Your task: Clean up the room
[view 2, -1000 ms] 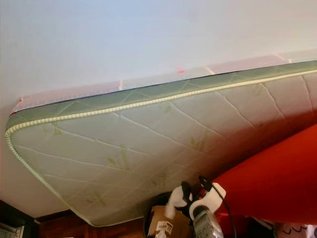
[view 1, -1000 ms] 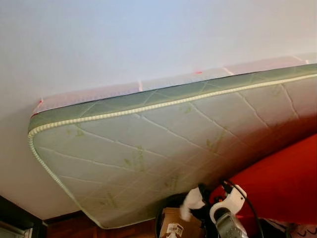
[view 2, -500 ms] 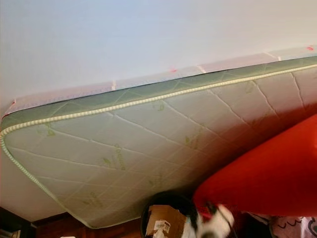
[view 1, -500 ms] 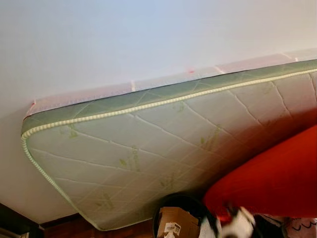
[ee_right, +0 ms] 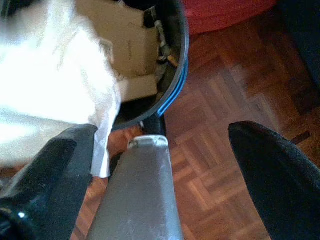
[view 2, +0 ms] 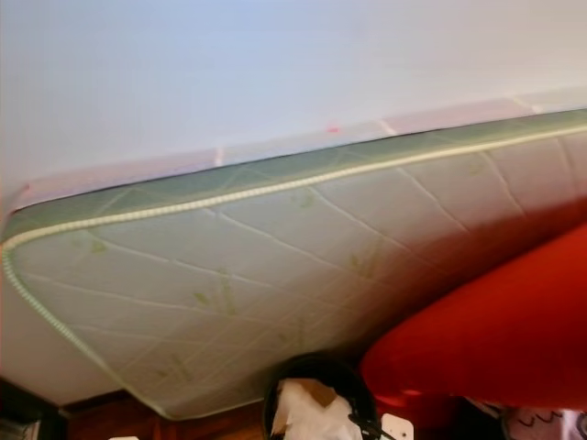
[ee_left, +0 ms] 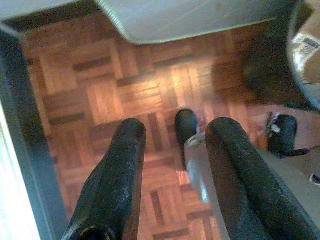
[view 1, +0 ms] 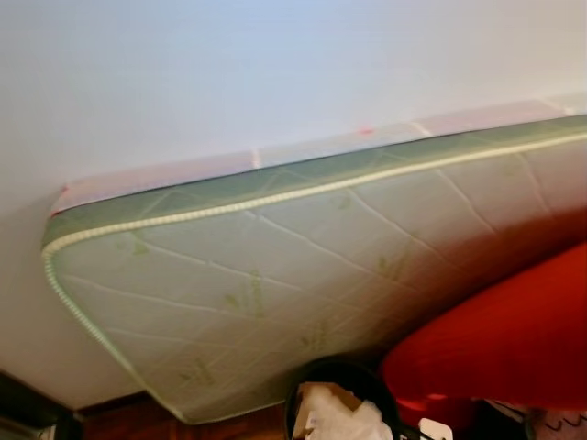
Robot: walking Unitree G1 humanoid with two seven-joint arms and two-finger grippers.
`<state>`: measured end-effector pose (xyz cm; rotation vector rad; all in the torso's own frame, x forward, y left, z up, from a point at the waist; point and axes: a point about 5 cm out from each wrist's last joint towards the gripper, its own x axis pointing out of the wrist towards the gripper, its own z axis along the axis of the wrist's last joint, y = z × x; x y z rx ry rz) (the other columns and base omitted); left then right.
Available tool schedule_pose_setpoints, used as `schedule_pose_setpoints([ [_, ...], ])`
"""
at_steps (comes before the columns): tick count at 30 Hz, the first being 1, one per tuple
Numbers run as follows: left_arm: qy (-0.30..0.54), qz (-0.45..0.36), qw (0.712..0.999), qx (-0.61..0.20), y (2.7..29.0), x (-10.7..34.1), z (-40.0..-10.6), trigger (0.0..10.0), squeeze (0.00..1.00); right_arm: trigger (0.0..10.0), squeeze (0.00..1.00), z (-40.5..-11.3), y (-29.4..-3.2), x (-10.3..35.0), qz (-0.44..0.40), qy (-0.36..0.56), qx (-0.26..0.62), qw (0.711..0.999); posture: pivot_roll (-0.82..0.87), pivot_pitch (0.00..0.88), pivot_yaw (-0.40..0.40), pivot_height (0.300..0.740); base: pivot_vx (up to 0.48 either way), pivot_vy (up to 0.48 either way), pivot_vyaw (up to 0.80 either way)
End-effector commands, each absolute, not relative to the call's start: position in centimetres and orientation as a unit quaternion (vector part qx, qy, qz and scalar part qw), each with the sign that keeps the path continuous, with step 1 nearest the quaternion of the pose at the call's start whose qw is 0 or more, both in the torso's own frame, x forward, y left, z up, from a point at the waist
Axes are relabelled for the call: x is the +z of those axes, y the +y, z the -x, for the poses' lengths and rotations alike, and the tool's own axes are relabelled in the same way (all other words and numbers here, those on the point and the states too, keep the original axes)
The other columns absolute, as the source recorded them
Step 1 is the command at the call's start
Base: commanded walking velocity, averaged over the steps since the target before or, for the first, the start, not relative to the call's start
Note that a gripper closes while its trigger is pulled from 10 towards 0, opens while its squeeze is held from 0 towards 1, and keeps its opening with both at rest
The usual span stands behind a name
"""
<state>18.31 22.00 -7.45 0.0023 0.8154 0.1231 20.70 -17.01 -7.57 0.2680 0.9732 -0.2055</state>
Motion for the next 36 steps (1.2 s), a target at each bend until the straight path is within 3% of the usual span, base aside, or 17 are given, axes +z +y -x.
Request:
schedule_pose_setpoints([
  [1, 0.410, -0.006, 0.910, 0.058, 22.1, -7.9, -17.4, 10.0, 0.00, 10.0, 0.00, -22.4, -17.0, -6.5, -0.162, 0.414, -0.092, 0.891, 0.06, 0.173, -0.014, 0.740, 0.000, 0.000, 0.00],
  [5, 0.378, -0.023, 0.925, 0.039, 22.3, -7.0, -18.7, 10.0, 0.00, 10.0, 0.00, -26.9, -15.1, -3.0, -0.238, 0.292, -0.010, 0.926, 0.07, 0.175, -0.014, 0.740, 0.000, 0.000, 0.00],
  [11, 0.320, -0.028, 0.946, 0.033, 22.9, -5.3, -21.0, 10.0, 0.00, 10.0, 0.00, -29.2, -14.7, -0.8, -0.265, 0.238, 0.009, 0.934, 0.07, 0.175, -0.016, 0.740, 0.000, 0.000, 0.00],
  [15, 0.249, -0.041, 0.967, 0.014, 23.3, -3.0, -23.4, 10.0, 0.00, 10.0, 0.00, -30.0, -14.3, 0.1, -0.237, 0.225, 0.044, 0.944, 0.07, 0.174, -0.018, 0.740, 0.000, 0.000, 0.00],
  [17, 0.169, -0.052, 0.984, -0.012, 23.5, -0.1, -25.9, 10.0, 0.00, 10.0, 0.00, -30.5, -14.4, 0.7, -0.207, 0.213, 0.067, 0.953, 0.08, 0.175, -0.020, 0.740, 0.000, 0.000, 0.00],
  [20, 0.109, -0.031, 0.992, -0.053, 22.4, 2.4, -27.8, 10.0, 0.00, 10.0, 0.00, -31.0, -14.8, 1.4, -0.165, 0.203, 0.084, 0.961, 0.08, 0.177, -0.022, 0.740, 0.000, 0.000, 0.00],
  [31, 0.082, 0.001, 0.970, -0.230, 19.3, 5.7, -29.6, 10.0, 0.00, 10.0, 0.00, -32.9, -14.3, 4.1, -0.130, 0.156, 0.152, 0.967, 0.06, 0.172, -0.021, 0.740, 0.000, 0.000, 0.00],
  [36, 0.092, 0.029, 0.938, -0.333, 18.3, 6.9, -29.5, 10.0, 0.00, 10.0, 0.00, -33.6, -12.9, 5.5, -0.112, 0.142, 0.210, 0.961, 0.06, 0.171, -0.020, 0.740, 0.000, 0.000, 0.00],
])
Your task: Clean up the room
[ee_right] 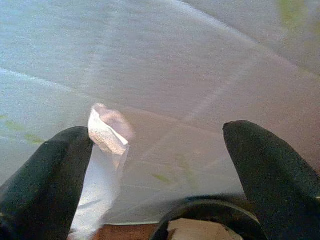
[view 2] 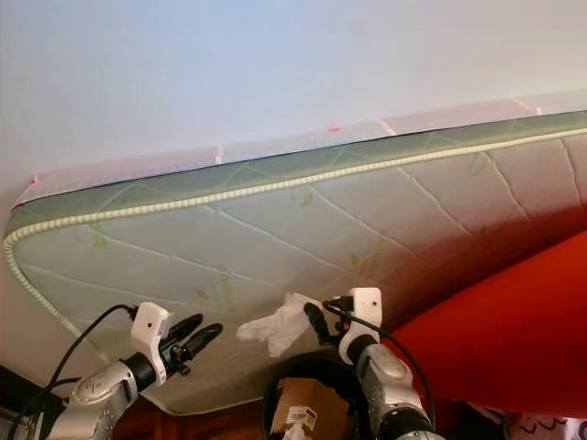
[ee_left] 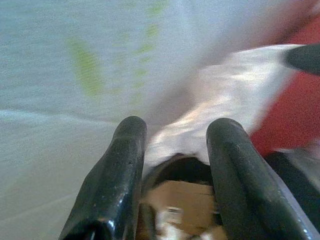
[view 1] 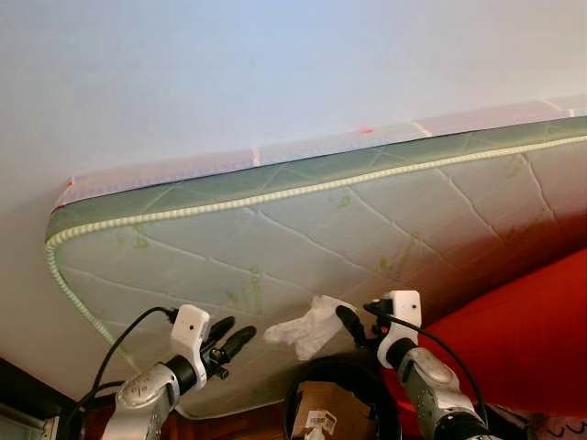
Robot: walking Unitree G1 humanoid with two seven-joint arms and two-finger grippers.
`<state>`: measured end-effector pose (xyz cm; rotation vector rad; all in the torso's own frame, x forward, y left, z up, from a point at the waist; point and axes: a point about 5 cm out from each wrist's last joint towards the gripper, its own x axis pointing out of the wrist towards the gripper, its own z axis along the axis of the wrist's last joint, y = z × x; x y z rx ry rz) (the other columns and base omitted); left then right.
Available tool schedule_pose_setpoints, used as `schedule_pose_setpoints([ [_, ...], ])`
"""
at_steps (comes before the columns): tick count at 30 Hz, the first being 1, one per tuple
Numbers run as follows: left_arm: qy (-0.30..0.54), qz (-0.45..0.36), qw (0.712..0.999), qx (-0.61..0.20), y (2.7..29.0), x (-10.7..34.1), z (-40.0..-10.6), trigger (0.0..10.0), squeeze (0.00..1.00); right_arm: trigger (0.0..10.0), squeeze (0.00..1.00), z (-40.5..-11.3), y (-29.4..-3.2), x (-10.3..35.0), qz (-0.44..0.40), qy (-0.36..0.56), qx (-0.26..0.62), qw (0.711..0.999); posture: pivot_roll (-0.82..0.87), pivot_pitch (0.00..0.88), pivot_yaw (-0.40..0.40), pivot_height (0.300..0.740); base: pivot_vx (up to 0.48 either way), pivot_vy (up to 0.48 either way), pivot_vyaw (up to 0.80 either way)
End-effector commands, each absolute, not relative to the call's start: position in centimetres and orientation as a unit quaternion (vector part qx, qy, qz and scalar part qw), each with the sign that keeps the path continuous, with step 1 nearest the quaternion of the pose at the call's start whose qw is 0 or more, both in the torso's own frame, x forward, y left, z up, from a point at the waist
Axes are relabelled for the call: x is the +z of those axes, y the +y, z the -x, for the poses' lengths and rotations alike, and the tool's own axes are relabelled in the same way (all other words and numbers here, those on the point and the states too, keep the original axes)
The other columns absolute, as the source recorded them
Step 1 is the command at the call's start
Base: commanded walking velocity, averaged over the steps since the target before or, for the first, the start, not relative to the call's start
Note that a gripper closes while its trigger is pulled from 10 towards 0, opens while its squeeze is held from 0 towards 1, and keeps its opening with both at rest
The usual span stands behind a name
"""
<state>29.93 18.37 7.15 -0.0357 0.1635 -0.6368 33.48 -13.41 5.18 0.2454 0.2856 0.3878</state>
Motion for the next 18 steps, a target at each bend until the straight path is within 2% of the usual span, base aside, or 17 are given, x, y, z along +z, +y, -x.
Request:
schedule_pose_setpoints([
  [1, 0.093, 0.030, 0.933, -0.346, 18.2, 7.1, -29.5, 10.0, 0.00, 10.0, 0.00, -33.6, -12.7, 5.6, -0.110, 0.141, 0.221, 0.959, 0.06, 0.171, -0.020, 0.740, 0.000, 0.000, 0.00],
  [3, 0.103, 0.030, 0.915, -0.389, 17.5, 7.6, -29.3, 10.0, 0.00, 10.0, 0.00, -33.7, -12.1, 6.1, -0.102, 0.133, 0.251, 0.954, 0.06, 0.171, -0.022, 0.740, 0.000, 0.000, 0.00],
  [10, 0.120, 0.020, 0.881, -0.457, 16.3, 8.1, -28.6, 10.0, 0.00, 10.0, 0.00, -34.0, -11.9, 7.0, -0.100, 0.121, 0.284, 0.946, 0.06, 0.177, -0.031, 0.740, 0.000, 0.000, 0.00],
  [12, 0.130, -0.025, 0.866, -0.483, 15.9, 8.1, -28.4, 10.0, 0.00, 10.0, 0.00, -34.2, -11.9, 7.6, -0.103, 0.116, 0.298, 0.942, 0.06, 0.179, -0.038, 0.740, 0.000, 0.000, 0.00],
  [15, 0.136, -0.057, 0.857, -0.494, 15.7, 8.2, -28.3, 10.0, 0.00, 10.0, 0.00, -34.3, -11.7, 8.2, -0.102, 0.107, 0.316, 0.937, 0.06, 0.178, -0.040, 0.740, 0.000, 0.000, 0.00],
  [18, 0.132, -0.090, 0.862, -0.481, 15.7, 8.1, -28.6, 10.0, 0.00, 10.0, 0.00, -34.4, -11.4, 8.6, -0.103, 0.104, 0.326, 0.934, 0.06, 0.178, -0.043, 0.740, 0.000, 0.000, 0.00],
])
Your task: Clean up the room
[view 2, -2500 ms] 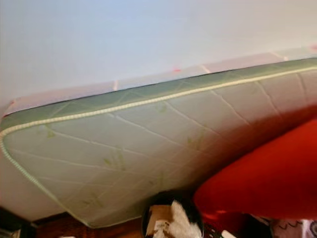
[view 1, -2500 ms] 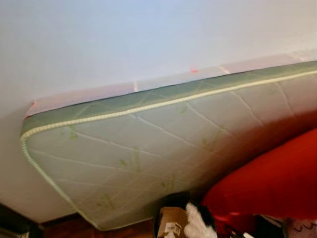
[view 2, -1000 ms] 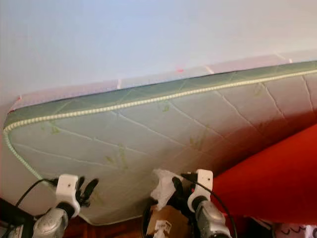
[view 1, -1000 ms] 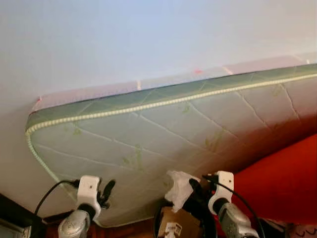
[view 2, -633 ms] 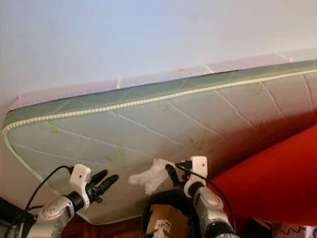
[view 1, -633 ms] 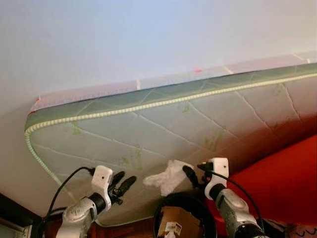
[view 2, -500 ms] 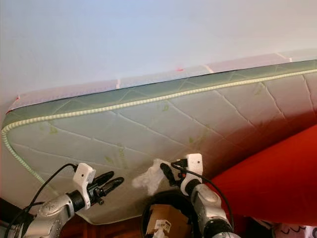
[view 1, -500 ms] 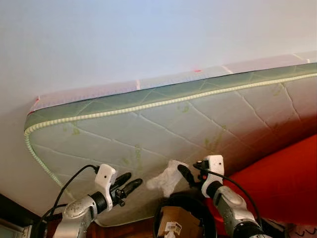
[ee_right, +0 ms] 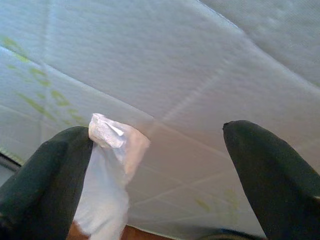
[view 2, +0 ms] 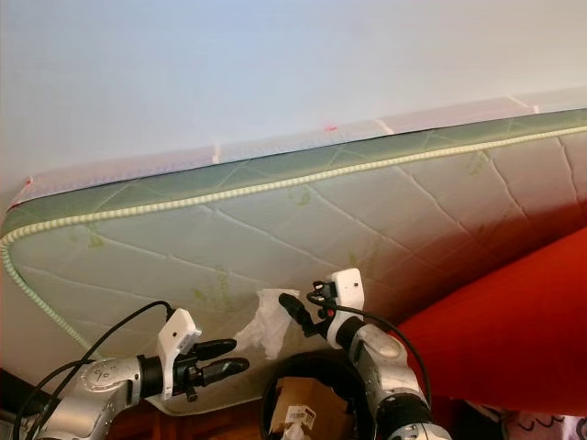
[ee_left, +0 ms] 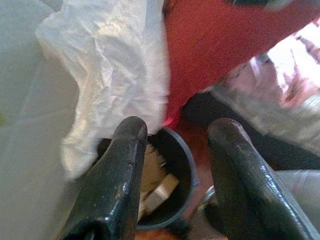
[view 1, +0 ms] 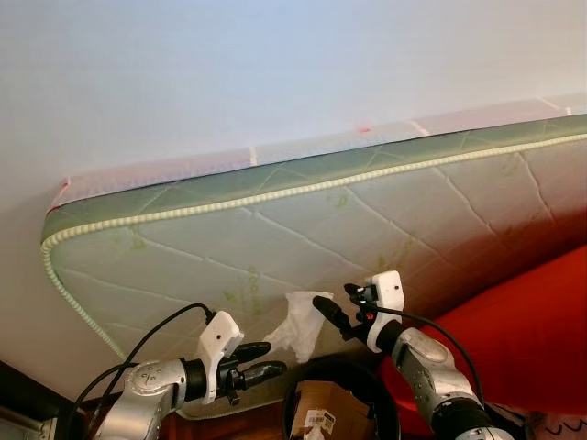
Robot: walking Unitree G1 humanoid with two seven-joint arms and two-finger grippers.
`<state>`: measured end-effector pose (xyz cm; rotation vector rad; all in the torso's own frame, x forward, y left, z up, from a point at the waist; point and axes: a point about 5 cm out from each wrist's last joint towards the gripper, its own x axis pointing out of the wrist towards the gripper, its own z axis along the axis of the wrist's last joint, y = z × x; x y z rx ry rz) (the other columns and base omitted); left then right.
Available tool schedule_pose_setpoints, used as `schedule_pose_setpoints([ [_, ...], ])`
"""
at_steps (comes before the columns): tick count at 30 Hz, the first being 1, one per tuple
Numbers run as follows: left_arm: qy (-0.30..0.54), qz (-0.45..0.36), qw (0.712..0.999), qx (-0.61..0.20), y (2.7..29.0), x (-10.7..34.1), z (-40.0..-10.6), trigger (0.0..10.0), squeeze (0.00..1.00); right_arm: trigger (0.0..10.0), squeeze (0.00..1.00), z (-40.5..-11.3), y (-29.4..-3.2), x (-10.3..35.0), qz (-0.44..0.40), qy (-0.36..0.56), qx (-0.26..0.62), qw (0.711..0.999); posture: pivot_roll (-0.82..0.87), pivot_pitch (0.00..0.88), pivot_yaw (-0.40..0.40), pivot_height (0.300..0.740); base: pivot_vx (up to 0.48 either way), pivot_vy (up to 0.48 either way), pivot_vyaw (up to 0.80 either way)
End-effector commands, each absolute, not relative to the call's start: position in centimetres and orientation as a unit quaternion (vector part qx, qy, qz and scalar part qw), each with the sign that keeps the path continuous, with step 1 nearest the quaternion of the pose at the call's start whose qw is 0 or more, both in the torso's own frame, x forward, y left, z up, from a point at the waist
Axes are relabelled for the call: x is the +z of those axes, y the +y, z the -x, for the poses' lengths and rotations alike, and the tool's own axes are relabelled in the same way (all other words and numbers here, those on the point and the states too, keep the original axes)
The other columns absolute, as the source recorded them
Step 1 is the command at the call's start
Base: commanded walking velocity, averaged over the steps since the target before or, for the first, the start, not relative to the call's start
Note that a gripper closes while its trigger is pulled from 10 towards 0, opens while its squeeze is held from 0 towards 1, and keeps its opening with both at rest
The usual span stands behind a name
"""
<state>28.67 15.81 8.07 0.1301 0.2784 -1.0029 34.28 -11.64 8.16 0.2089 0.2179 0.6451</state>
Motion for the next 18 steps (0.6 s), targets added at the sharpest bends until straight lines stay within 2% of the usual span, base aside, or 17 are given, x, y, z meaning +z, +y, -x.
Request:
schedule_pose_setpoints([
  [1, 0.129, -0.097, 0.865, -0.474, 15.8, 8.1, -28.8, 10.0, 0.00, 10.0, 0.00, -34.4, -11.2, 8.7, -0.106, 0.102, 0.331, 0.932, 0.07, 0.177, -0.046, 0.740, 0.000, 0.000, 0.00],
  [7, 0.103, -0.134, 0.881, -0.441, 15.9, 8.3, -29.7, 10.0, 0.00, 10.0, 0.00, -34.2, -10.6, 9.3, -0.108, 0.093, 0.368, 0.919, 0.07, 0.175, -0.050, 0.740, 0.000, 0.000, 0.00],
  [18, 0.103, -0.175, 0.873, -0.443, 15.6, 7.4, -29.9, 10.0, 0.00, 10.0, 0.00, -33.9, -10.0, 10.4, -0.120, 0.076, 0.411, 0.900, 0.07, 0.167, -0.058, 0.740, 0.000, 0.000, 0.00],
])
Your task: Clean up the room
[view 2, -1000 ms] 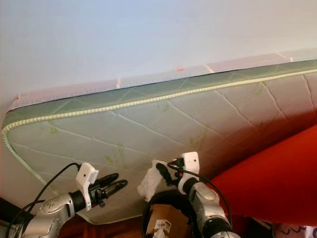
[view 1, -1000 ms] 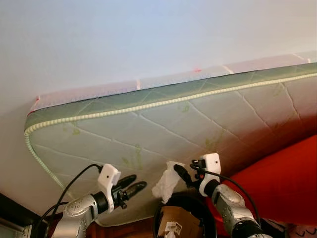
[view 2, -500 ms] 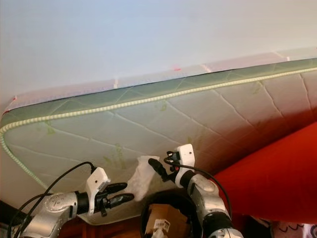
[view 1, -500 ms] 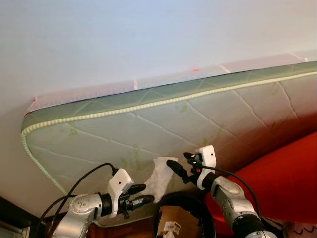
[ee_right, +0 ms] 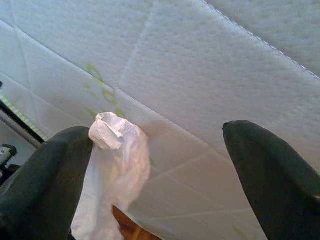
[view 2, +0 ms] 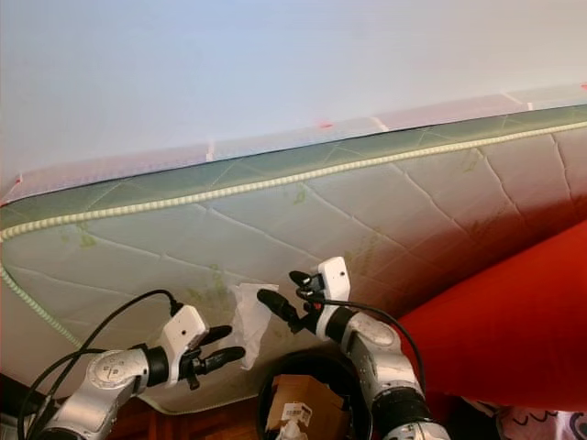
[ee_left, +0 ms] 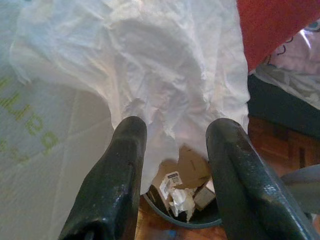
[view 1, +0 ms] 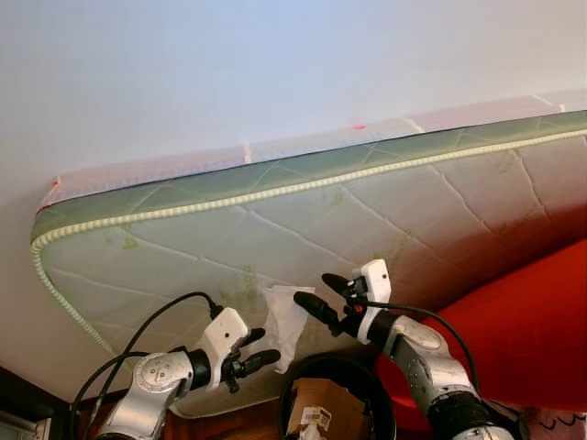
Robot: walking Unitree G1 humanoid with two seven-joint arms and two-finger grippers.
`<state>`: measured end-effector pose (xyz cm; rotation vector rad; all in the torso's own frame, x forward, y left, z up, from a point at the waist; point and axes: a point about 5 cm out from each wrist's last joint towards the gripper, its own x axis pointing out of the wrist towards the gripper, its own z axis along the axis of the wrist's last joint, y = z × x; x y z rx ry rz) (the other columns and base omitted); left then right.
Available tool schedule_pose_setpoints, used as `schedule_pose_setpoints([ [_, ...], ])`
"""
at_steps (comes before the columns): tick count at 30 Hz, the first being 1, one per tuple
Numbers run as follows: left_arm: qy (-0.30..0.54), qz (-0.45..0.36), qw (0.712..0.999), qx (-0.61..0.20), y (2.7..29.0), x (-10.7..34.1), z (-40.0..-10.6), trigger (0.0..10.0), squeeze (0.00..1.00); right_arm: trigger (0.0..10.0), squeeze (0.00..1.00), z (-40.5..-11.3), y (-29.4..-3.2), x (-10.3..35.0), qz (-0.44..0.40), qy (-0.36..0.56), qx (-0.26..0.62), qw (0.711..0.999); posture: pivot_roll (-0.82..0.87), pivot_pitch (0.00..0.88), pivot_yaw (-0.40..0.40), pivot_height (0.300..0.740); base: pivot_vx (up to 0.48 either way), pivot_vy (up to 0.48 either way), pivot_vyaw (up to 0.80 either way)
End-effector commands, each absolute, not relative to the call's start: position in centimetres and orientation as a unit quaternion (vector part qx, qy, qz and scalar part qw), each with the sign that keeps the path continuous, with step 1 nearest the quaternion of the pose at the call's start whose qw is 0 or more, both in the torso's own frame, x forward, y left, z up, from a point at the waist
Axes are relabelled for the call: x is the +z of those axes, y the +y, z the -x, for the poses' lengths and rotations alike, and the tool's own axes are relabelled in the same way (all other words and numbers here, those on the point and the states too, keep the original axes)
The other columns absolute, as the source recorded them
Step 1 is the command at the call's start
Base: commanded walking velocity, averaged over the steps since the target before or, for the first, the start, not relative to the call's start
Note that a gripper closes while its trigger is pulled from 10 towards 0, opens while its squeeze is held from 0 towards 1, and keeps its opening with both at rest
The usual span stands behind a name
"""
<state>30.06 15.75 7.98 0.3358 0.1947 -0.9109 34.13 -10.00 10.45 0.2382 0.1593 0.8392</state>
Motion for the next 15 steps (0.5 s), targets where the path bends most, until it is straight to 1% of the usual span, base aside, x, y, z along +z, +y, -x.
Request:
schedule_pose_setpoints([
  [1, 0.103, -0.177, 0.873, -0.442, 15.59, 7.29, -29.89, 10.0, 0.00, 10.0, 0.00, -33.89, -9.98, 10.46, -0.121, 0.075, 0.413, 0.900, 0.07, 0.167, -0.058, 0.740, 0.000, 0.000, 0.00],
  [2, 0.103, -0.177, 0.873, -0.442, 15.60, 7.27, -29.90, 10.0, 0.00, 10.0, 0.00, -33.89, -9.99, 10.46, -0.120, 0.075, 0.414, 0.899, 0.07, 0.167, -0.058, 0.740, 0.000, 0.000, 0.00],
  [3, 0.102, -0.177, 0.874, -0.441, 15.61, 7.26, -29.90, 9.6, 0.00, 10.0, 0.00, -33.88, -9.99, 10.46, -0.120, 0.075, 0.414, 0.899, 0.07, 0.167, -0.058, 0.740, 0.000, 0.000, 0.00],
  [4, 0.101, -0.177, 0.876, -0.437, 15.70, 7.21, -30.00, 3.6, 0.00, 10.0, 0.00, -33.81, -9.90, 10.53, -0.119, 0.074, 0.419, 0.897, 0.07, 0.165, -0.061, 0.740, 0.000, 0.000, 0.00],
  [5, 0.099, -0.177, 0.879, -0.432, 15.77, 7.19, -30.07, 2.4, 0.00, 10.0, 0.00, -33.76, -9.86, 10.57, -0.120, 0.074, 0.421, 0.896, 0.07, 0.165, -0.061, 0.740, 0.000, 0.000, 0.00],
  [7, 0.097, -0.175, 0.884, -0.423, 15.95, 7.16, -30.20, 2.4, 0.00, 10.0, 0.00, -33.69, -9.76, 10.61, -0.122, 0.073, 0.425, 0.894, 0.07, 0.165, -0.061, 0.740, 0.000, 0.000, 0.00],
  [8, 0.096, -0.174, 0.886, -0.420, 16.02, 7.15, -30.24, 2.6, 0.00, 10.0, 0.00, -33.64, -9.71, 10.63, -0.123, 0.073, 0.426, 0.893, 0.07, 0.165, -0.061, 0.740, 0.000, 0.000, 0.00],
  [9, 0.094, -0.173, 0.887, -0.417, 16.04, 7.14, -30.27, 2.4, 0.00, 10.0, 0.00, -33.61, -9.70, 10.62, -0.123, 0.074, 0.427, 0.893, 0.07, 0.162, -0.064, 0.740, 0.000, 0.000, 0.00],
  [10, 0.092, -0.172, 0.889, -0.415, 16.01, 7.13, -30.28, 1.6, 0.00, 10.0, 0.00, -33.58, -9.69, 10.58, -0.123, 0.075, 0.427, 0.893, 0.07, 0.161, -0.066, 0.740, 0.000, 0.000, 0.00],
  [12, 0.090, -0.172, 0.889, -0.416, 15.92, 7.06, -30.28, 1.4, 0.00, 10.0, 0.00, -33.56, -9.66, 10.55, -0.124, 0.076, 0.428, 0.892, 0.07, 0.161, -0.067, 0.740, 0.000, 0.000, 0.00],
  [13, 0.088, -0.172, 0.888, -0.417, 15.85, 7.03, -30.27, 0.0, 0.00, 10.0, 0.00, -33.54, -9.63, 10.53, -0.124, 0.076, 0.428, 0.892, 0.07, 0.161, -0.067, 0.740, 0.000, 0.000, 0.00],
  [15, 0.082, -0.170, 0.891, -0.414, 15.74, 7.01, -30.35, 0.0, 0.00, 10.0, 0.00, -33.50, -9.59, 10.54, -0.125, 0.077, 0.431, 0.890, 0.07, 0.159, -0.070, 0.740, 0.000, 0.000, 0.00],
])
